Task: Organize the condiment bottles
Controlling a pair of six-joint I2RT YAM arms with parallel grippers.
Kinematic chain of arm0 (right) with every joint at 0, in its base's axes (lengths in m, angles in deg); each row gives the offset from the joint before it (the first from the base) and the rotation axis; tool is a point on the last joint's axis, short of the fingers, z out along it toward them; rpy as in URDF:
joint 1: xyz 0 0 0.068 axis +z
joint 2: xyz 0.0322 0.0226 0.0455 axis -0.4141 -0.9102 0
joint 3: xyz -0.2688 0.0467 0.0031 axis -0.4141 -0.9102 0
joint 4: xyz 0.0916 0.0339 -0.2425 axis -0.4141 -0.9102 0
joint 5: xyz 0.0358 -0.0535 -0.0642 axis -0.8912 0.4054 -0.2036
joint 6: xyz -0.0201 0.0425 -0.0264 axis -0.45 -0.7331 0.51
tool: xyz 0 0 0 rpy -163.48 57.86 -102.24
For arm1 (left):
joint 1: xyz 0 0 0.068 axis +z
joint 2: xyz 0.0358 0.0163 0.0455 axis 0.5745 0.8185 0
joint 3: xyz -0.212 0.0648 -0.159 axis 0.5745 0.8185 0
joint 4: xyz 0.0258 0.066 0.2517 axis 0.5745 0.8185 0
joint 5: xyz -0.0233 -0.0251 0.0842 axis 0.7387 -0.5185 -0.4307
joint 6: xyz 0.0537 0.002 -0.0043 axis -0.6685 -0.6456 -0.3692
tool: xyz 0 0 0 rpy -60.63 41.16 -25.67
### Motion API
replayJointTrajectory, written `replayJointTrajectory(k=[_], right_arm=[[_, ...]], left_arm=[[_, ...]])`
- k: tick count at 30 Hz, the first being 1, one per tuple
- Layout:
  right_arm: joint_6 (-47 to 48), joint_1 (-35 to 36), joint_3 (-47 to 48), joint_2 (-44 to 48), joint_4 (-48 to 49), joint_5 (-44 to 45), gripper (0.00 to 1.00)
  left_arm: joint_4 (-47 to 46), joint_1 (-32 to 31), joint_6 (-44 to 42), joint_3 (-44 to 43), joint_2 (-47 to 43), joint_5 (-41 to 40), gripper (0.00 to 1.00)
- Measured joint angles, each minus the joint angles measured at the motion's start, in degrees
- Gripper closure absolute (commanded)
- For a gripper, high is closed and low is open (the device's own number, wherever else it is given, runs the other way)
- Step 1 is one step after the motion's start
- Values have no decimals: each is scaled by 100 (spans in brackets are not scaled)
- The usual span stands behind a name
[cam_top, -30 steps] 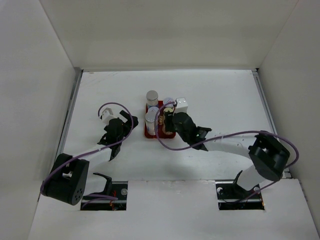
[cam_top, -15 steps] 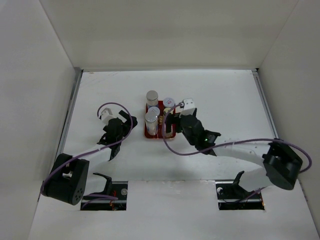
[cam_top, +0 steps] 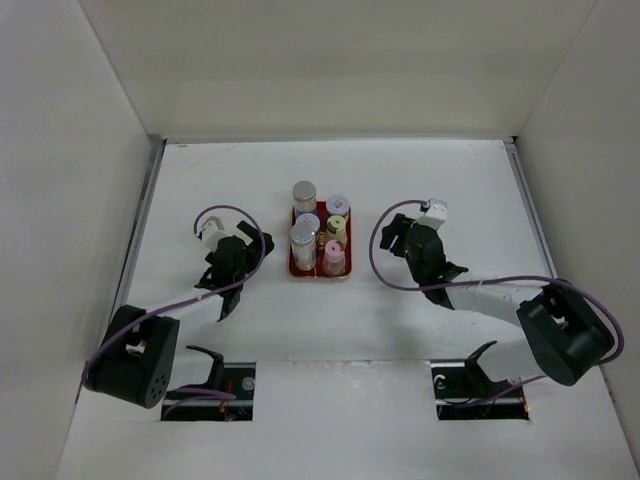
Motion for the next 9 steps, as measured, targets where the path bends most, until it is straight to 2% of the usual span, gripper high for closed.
replayJointTrajectory(k=[2, 4, 6, 9], right_arm=[[-173, -125, -44, 24, 68, -409, 54], [-297, -247, -72, 68, 118, -693, 69], [-387, -341, -96, 90, 173, -874, 75], [-437, -385, -101, 90, 168, -1010, 75]], left_arm=[[-35, -4, -2, 0, 35, -17, 0], [-66, -11, 0, -11, 122, -20, 0], [-61, -15, 0, -48, 245, -17, 0], [-61, -61, -2, -140, 413, -20, 0]])
